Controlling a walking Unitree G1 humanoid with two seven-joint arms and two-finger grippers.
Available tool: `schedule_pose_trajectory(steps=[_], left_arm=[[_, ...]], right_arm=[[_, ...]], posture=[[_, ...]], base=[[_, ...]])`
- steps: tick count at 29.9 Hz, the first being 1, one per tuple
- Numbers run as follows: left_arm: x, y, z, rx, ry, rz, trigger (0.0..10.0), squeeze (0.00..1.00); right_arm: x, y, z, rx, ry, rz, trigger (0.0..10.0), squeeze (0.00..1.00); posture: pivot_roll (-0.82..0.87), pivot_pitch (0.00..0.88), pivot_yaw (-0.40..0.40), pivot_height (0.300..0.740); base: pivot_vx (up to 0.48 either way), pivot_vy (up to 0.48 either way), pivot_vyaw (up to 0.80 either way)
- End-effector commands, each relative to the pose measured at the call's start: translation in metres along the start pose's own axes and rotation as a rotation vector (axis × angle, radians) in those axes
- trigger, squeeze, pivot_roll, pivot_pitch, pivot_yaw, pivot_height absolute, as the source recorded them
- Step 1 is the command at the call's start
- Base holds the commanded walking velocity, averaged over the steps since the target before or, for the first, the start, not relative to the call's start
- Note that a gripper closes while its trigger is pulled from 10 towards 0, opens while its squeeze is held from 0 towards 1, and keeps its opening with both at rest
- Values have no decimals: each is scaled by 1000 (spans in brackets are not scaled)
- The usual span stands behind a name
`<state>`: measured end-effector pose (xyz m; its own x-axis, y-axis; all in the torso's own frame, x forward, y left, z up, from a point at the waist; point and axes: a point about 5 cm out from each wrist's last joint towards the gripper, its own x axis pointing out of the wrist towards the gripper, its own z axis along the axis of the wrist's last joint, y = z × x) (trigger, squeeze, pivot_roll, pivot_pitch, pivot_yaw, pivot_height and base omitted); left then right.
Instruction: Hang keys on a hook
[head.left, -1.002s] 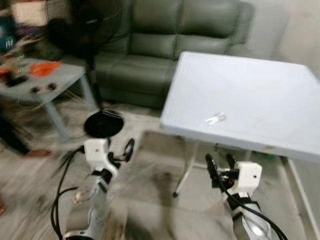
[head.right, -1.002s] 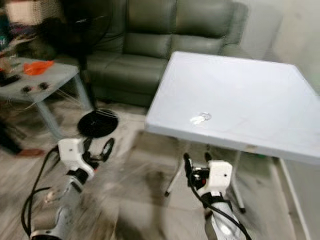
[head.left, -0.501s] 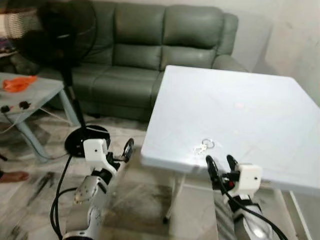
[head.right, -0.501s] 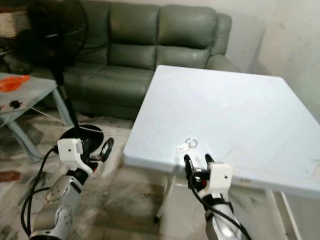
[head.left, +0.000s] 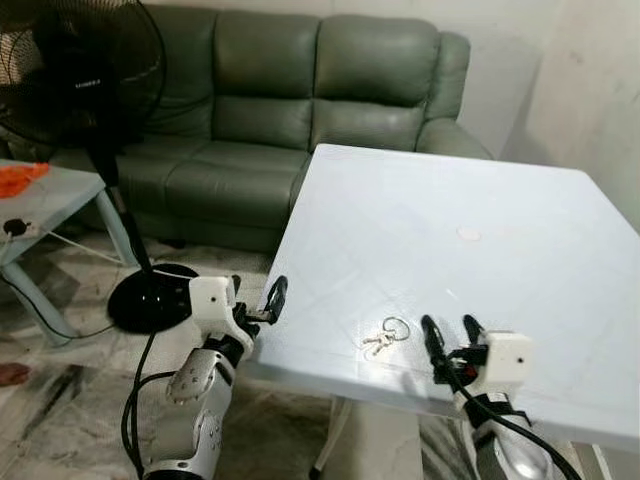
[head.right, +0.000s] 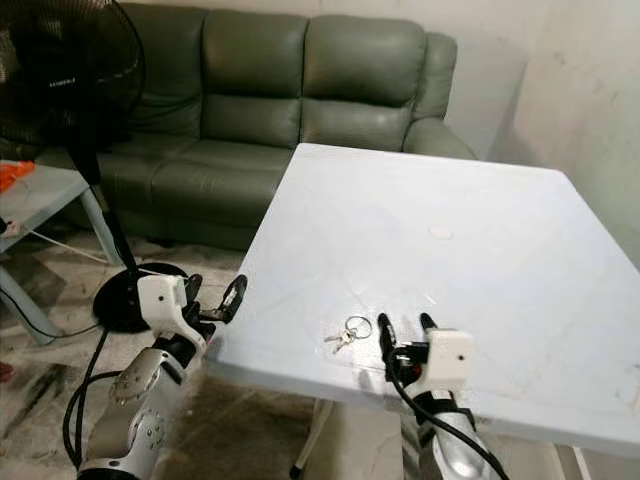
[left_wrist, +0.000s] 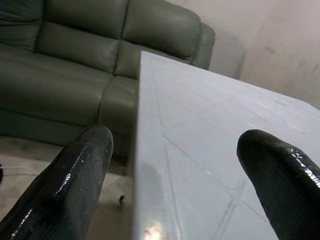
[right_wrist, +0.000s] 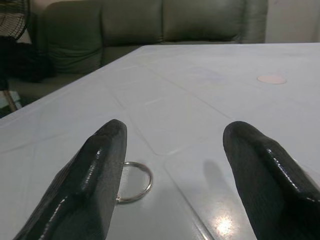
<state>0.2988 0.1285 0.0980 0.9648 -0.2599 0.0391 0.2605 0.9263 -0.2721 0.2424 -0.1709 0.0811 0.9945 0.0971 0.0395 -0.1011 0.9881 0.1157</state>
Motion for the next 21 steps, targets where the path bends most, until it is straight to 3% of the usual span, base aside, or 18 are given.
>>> schedule_pose_trajectory(steps=[1, 15, 16, 17, 21], left_arm=[[0, -2, 2, -1, -12, 3, 10000, 0], [-14, -10, -9, 8, 11, -55, 10000, 0], [-15, -12, -10, 9, 16, -59, 10000, 0], [-16, -14, -11, 9, 22, -65, 10000, 0], [-17, -16, -12, 13, 29, -75, 10000, 0]], right_arm=[[0, -2, 3, 15, -10, 13, 10000, 1000], [9, -13, 10, -97, 22, 32, 10000, 1000], [12, -15, 12, -118, 37, 33, 10000, 894], [18, -17, 16, -145, 39, 27, 10000, 0], [27, -15, 22, -162, 41, 26, 10000, 0]], posture=[[-22, 4, -36, 740], [-23, 24, -32, 740], [-23, 26, -32, 740], [-24, 29, -32, 740], [-25, 31, -31, 740]], base=[[0, 0, 0], [0, 0, 0], [0, 0, 0], [0, 0, 0], [0, 0, 0]])
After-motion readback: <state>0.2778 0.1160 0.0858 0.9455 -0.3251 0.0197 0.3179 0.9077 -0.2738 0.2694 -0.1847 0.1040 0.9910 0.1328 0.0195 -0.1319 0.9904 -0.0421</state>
